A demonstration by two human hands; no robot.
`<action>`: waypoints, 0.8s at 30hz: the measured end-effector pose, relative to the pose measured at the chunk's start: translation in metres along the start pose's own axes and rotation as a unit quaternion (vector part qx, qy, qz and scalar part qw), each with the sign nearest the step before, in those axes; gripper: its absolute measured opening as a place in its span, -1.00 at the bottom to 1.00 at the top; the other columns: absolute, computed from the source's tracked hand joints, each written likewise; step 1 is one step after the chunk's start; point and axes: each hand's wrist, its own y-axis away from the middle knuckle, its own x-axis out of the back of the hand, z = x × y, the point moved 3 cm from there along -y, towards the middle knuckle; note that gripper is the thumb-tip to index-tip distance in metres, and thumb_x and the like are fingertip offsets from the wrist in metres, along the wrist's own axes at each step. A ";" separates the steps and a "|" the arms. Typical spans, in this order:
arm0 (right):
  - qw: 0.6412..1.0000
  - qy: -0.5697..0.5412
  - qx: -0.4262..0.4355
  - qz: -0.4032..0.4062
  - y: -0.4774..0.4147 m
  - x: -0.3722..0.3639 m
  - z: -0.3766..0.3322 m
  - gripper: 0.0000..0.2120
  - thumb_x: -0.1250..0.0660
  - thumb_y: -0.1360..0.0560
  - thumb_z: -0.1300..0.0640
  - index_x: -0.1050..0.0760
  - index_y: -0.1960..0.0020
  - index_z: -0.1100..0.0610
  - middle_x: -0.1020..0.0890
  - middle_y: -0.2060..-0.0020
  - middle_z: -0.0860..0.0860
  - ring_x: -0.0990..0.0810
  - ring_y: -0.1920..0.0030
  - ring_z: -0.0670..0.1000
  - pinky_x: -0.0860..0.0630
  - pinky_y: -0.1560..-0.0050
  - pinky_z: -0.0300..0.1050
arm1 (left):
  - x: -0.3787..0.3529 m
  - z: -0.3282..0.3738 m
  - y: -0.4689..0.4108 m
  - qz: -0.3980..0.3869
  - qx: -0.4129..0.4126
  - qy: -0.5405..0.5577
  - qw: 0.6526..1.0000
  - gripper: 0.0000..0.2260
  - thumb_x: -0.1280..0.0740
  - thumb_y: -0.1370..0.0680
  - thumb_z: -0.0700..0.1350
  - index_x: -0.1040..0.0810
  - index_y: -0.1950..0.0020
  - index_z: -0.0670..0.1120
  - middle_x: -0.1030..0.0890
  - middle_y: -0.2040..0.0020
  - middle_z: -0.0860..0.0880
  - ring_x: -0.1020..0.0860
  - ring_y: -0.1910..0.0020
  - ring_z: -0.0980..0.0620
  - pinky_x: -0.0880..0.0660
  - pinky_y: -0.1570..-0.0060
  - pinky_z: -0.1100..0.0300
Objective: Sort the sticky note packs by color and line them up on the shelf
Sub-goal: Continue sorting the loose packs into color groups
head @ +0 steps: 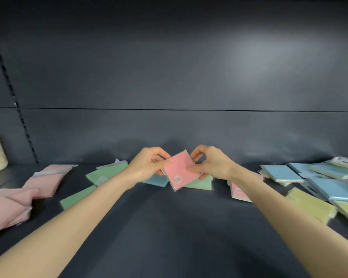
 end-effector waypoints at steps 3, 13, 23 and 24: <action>0.999 -0.001 -0.029 0.019 0.009 -0.002 -0.002 -0.77 -0.44 -0.39 0.26 -0.49 -0.01 0.18 -0.57 0.13 0.00 -0.62 0.24 0.02 -0.62 0.30 -0.15 | 0.000 -0.002 0.000 -0.014 -0.013 0.004 1.000 -0.92 -0.37 -0.52 -0.20 -0.62 0.01 -0.14 -0.65 0.12 -0.12 -0.59 0.19 0.07 -0.54 0.22 0.29; 0.990 0.042 -0.074 0.115 0.069 0.056 0.018 -0.77 -0.52 -0.30 0.26 -0.51 0.16 0.06 -0.57 0.39 -0.11 -0.53 0.36 -0.02 -0.51 0.17 -0.04 | -0.061 0.040 -0.005 -0.058 -0.072 0.006 0.996 -0.92 -0.43 -0.47 -0.19 -0.62 0.05 -0.15 -0.60 0.24 -0.03 -0.63 0.29 -0.02 -0.61 0.16 0.17; 0.974 0.198 -0.083 0.070 0.113 0.088 0.052 -0.71 -0.46 -0.38 0.18 -0.54 -0.08 0.12 -0.57 0.17 -0.04 -0.48 0.26 -0.10 -0.39 0.28 -0.34 | -0.137 0.068 -0.001 -0.107 -0.069 -0.122 0.984 -0.89 -0.39 -0.48 -0.22 -0.58 0.03 -0.21 -0.65 0.20 -0.11 -0.65 0.29 -0.10 -0.62 0.12 0.04; 0.974 0.204 -0.078 0.059 0.115 0.087 0.056 -0.70 -0.45 -0.40 0.20 -0.53 -0.11 0.16 -0.57 0.14 0.00 -0.48 0.22 -0.07 -0.39 0.24 -0.31 | -0.143 0.069 0.000 -0.110 -0.068 -0.148 0.981 -0.88 -0.40 -0.48 -0.19 -0.58 0.03 -0.21 -0.64 0.22 -0.10 -0.64 0.30 -0.10 -0.60 0.14 0.06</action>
